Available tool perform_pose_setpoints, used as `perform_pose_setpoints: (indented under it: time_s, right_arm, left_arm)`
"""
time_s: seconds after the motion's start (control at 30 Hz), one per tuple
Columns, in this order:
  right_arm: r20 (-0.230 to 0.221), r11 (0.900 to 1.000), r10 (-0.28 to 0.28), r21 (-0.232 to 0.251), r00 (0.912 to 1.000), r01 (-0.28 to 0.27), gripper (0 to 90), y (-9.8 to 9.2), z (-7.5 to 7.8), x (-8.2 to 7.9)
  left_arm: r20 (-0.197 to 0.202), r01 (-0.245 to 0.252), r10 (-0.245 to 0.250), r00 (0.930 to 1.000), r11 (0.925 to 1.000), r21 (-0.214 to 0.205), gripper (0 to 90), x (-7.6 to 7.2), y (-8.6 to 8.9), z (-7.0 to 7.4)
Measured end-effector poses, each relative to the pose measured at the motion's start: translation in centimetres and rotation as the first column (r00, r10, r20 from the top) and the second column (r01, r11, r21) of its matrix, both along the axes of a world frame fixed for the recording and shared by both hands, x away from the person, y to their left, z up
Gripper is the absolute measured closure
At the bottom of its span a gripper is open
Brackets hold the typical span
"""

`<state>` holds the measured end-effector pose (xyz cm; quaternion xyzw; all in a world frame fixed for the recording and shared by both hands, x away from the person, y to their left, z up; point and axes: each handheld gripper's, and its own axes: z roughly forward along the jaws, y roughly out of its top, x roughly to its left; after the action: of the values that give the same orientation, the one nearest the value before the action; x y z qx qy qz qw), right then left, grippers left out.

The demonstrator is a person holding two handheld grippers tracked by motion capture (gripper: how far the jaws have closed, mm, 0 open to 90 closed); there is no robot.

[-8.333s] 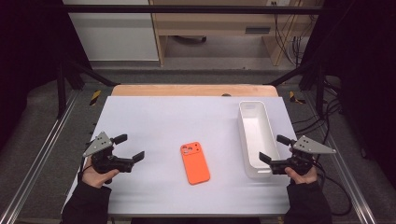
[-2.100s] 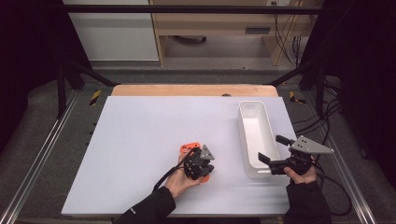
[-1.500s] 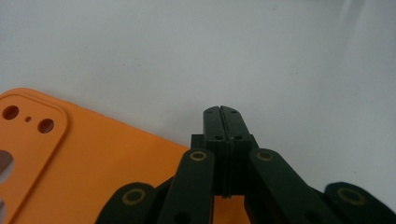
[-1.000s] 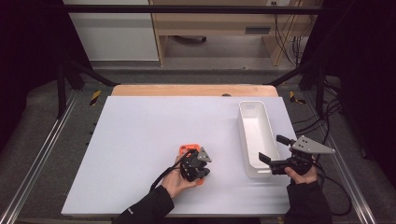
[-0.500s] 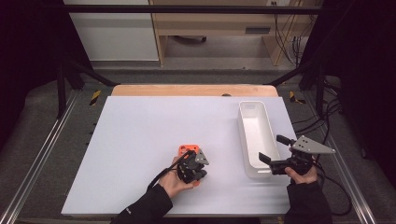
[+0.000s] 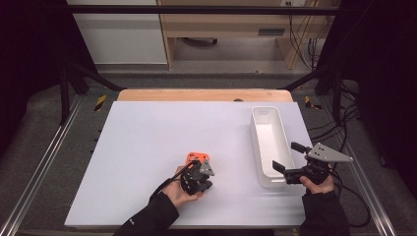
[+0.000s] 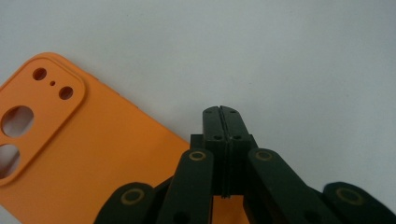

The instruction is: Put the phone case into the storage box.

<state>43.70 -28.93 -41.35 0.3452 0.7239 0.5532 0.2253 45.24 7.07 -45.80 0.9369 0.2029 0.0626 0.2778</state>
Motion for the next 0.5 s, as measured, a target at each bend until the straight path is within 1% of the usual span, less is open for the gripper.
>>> perform_pose_setpoints:
  time_s: [0.1,0.23,0.5]
  right_arm:
    - [-0.001,1.0000,0.000,-0.001,1.0000,0.000,0.5,0.0,0.0,0.0]
    - [0.002,1.0000,-0.002,0.000,1.0000,0.002,0.5,0.0,0.0,0.0]
    - [0.002,1.0000,-0.002,0.001,1.0000,0.002,0.5,0.0,0.0,0.0]
  left_arm:
    - [-0.001,-0.002,0.002,1.0000,1.0000,-0.001,90.0,0.0,0.3,0.0]
    - [0.007,0.000,0.000,1.0000,1.0000,0.008,90.0,-0.2,0.8,0.0]
    - [0.005,-0.006,0.006,1.0000,0.9999,0.014,90.0,-0.3,1.5,0.1]
